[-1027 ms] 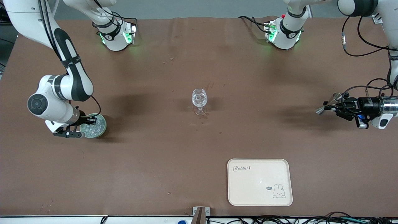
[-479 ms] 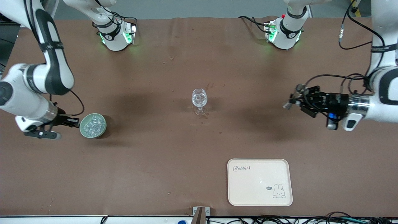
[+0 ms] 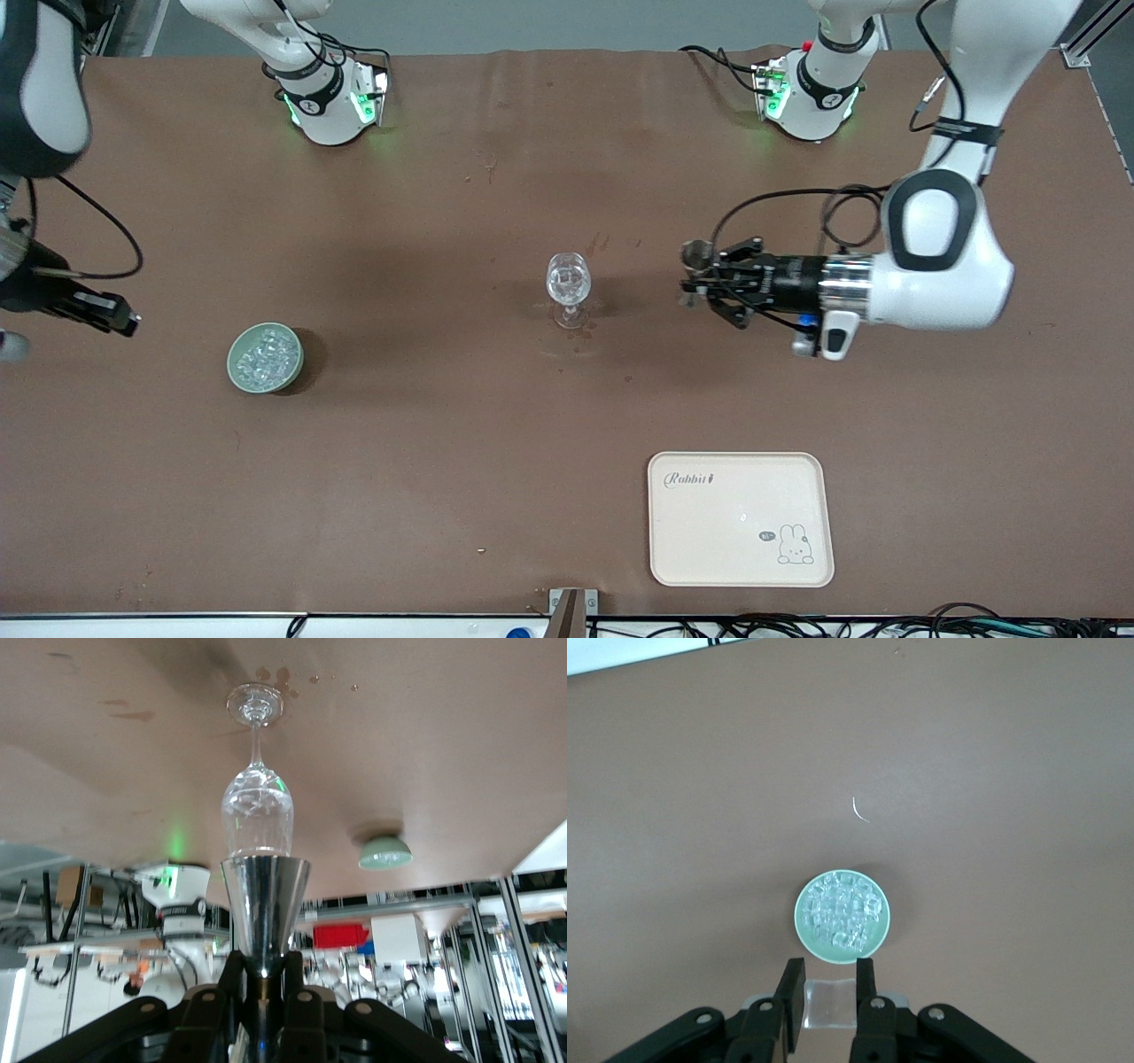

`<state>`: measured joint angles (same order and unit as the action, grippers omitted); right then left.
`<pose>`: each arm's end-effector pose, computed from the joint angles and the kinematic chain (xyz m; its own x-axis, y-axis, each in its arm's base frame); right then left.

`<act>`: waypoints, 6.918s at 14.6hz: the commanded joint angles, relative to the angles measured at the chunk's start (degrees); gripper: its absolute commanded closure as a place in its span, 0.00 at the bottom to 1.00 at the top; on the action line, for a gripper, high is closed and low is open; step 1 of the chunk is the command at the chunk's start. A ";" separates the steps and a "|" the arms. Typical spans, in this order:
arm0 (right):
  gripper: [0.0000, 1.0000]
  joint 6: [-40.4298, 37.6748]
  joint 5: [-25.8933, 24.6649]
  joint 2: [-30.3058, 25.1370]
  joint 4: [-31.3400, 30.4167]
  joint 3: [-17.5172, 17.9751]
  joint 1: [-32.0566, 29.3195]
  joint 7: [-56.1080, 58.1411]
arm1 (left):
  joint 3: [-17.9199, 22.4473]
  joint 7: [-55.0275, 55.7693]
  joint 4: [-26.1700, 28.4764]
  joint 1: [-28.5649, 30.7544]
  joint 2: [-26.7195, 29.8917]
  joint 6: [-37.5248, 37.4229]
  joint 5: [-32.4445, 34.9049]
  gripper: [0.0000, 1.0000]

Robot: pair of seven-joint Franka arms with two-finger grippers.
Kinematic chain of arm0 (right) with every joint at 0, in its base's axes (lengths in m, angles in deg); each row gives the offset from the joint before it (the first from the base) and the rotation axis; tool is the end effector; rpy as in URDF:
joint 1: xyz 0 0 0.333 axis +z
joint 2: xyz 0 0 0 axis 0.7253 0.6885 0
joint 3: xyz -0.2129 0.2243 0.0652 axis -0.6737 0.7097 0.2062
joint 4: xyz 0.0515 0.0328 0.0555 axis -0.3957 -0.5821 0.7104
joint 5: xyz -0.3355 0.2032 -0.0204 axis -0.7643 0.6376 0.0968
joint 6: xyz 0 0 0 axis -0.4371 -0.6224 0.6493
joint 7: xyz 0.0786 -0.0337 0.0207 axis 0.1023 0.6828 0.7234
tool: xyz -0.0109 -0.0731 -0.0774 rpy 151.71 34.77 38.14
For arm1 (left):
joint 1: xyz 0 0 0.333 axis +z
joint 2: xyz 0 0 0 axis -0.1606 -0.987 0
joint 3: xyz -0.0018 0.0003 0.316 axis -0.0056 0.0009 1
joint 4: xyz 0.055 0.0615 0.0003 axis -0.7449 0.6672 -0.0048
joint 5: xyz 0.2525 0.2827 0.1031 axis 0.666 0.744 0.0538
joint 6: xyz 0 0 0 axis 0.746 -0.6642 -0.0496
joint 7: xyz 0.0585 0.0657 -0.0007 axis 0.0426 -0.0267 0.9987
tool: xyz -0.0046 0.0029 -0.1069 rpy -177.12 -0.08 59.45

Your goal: Pour wine and add ice with both arms

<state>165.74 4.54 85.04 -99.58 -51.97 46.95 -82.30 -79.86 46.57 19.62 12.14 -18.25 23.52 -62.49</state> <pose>0.6040 -0.0498 0.5684 0.9776 -0.2002 0.0655 -0.2012 -0.9795 0.0086 0.5658 -0.2486 0.3813 0.2229 0.4407 -0.8696 0.9403 -0.3327 0.0725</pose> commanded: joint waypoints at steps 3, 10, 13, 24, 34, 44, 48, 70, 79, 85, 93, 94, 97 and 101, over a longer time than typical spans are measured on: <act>0.99 -10.67 0.19 -3.33 5.89 0.58 -1.16 -0.82 | -8.64 7.95 1.92 -1.57 -1.76 15.70 6.88 1.00; 0.99 -12.44 0.54 -4.13 5.54 4.24 -4.74 -1.17 | -12.42 24.37 1.14 -4.65 -3.26 26.62 25.49 1.00; 0.98 -12.61 0.45 -4.65 5.36 7.17 -6.26 -1.26 | -15.58 34.13 0.52 -5.01 -5.27 29.70 37.70 1.00; 0.98 -12.88 0.63 -4.48 5.45 7.17 -6.17 -1.34 | -19.19 52.35 -1.24 -6.41 -7.83 28.92 66.04 1.00; 0.98 -12.79 0.72 -4.39 5.45 7.08 -6.09 -1.43 | -21.65 57.45 -1.33 -7.21 -7.39 23.56 82.29 0.99; 0.98 -13.14 0.72 -4.39 5.54 7.08 -6.00 -1.52 | -19.91 57.38 -3.34 -5.97 -5.46 22.59 69.43 1.00; 0.99 -16.21 0.72 -4.30 5.98 7.78 -4.60 -1.96 | -16.66 45.79 -2.74 -5.18 -2.65 22.15 54.39 1.00; 0.99 5.93 0.72 18.45 10.10 28.09 21.33 -61.97 | 21.41 5.70 -27.76 -5.71 -29.95 18.45 -12.59 0.97; 0.98 8.37 -2.36 22.68 9.84 28.09 26.79 -69.99 | 21.32 -4.86 -35.86 -6.41 -40.95 22.66 -28.52 0.96; 0.98 10.06 -5.87 24.52 9.84 28.09 27.14 -69.90 | 20.97 -7.59 -36.23 -5.80 -42.72 23.99 -34.92 0.70; 0.95 10.24 -7.01 25.23 9.84 28.09 26.96 -69.90 | 26.75 -11.37 -33.32 -2.81 -40.18 10.76 -30.66 0.00; 0.95 10.24 -7.10 25.23 9.84 28.09 26.96 -69.90 | 28.77 -11.37 -33.50 -2.90 -39.91 8.29 -27.68 0.00; 0.93 10.24 -7.19 25.49 9.84 28.09 26.96 -69.90 | 31.95 -11.37 -34.46 -3.25 -37.46 4.49 -11.54 0.00; 0.75 10.24 -6.93 25.49 10.02 28.09 26.52 -69.81 | 34.67 -11.45 -36.04 -3.86 -33.77 4.74 0.39 0.00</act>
<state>176.23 -1.22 110.02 -90.72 -24.31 73.83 -151.10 -47.63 35.33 -16.61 9.31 -54.51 28.51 -65.12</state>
